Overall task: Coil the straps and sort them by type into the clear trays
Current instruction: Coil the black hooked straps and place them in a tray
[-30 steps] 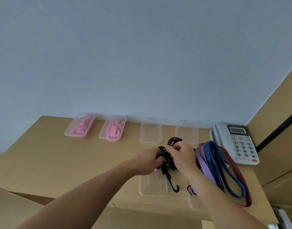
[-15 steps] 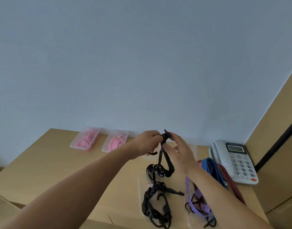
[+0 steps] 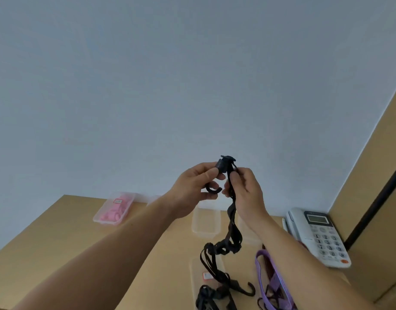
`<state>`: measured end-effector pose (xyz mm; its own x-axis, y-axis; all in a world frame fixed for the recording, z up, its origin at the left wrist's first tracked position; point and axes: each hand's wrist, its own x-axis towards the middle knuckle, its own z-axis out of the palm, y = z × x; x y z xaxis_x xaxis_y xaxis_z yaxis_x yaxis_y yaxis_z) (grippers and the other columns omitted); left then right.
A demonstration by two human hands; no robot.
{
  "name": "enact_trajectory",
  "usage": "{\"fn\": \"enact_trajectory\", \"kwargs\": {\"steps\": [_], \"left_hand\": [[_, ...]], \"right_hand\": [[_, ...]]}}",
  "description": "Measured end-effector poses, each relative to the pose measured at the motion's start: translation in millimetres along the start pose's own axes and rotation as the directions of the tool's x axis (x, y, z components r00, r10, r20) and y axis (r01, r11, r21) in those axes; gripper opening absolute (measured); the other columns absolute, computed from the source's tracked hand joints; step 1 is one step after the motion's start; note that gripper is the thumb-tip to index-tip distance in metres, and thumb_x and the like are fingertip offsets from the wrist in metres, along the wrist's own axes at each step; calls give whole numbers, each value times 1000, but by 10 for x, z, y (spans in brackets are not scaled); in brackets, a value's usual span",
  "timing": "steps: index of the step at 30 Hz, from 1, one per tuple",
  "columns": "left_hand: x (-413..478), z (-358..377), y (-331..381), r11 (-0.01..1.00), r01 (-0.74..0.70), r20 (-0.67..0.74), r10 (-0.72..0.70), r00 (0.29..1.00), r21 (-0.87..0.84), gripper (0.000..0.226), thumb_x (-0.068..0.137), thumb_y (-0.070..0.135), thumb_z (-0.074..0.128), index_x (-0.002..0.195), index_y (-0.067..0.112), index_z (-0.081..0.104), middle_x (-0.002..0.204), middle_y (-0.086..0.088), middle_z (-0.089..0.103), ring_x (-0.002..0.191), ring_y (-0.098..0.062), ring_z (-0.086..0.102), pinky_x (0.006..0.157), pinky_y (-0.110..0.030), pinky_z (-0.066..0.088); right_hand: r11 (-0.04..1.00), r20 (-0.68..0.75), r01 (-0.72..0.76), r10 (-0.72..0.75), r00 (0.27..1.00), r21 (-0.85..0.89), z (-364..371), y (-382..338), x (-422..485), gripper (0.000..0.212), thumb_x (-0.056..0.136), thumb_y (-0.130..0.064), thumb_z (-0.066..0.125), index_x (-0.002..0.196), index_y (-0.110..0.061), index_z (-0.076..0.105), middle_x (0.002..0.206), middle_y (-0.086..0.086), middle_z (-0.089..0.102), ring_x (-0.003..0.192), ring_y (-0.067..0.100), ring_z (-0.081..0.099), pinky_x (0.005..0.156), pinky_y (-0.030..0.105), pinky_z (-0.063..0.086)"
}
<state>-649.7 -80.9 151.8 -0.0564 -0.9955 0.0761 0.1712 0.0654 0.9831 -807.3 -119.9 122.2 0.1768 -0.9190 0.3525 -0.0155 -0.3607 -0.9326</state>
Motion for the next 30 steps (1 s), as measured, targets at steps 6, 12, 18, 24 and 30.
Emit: {"fn": "enact_trajectory", "kwargs": {"steps": [6,12,18,24,30], "left_hand": [[9,-21,285,978,-183,-169,165,972,-96,20,96,15,64,115,13,71,107,-8,73,83,-14,66,74,-34,57],[-53,-90,419,973,-191,-366,133,921,-127,15,86,5,74,100,0,72,94,-11,75,85,-21,74,69,-37,60],[-165,-334,478,969,85,-169,-127,977,-232,9,82,0,73,84,6,68,94,-14,73,79,-28,71,72,-45,60],[-262,-579,417,790,-117,-226,310,924,602,40,84,16,69,121,22,54,126,2,56,109,-15,61,85,-25,53],[-279,-725,402,-223,-342,391,237,889,913,50,89,10,45,137,24,51,120,1,56,111,-21,51,86,-30,43]], "right_hand": [[980,21,122,-120,993,-159,235,-358,170,31,105,-31,36,86,-32,61,59,-8,58,51,9,52,50,19,42],[852,263,226,-109,959,-471,438,-513,199,36,101,-54,24,77,-42,48,83,-12,58,78,9,58,67,25,41],[630,503,423,-58,862,-652,471,-498,231,37,97,-55,39,112,-26,58,104,-14,54,92,14,57,75,27,43],[765,547,285,104,831,-577,413,-444,248,17,98,-42,48,91,-35,61,101,-14,49,80,11,57,79,31,49],[714,629,364,137,766,-598,451,-466,306,23,99,-35,51,118,-36,64,108,-16,51,89,1,55,82,21,43]]}}
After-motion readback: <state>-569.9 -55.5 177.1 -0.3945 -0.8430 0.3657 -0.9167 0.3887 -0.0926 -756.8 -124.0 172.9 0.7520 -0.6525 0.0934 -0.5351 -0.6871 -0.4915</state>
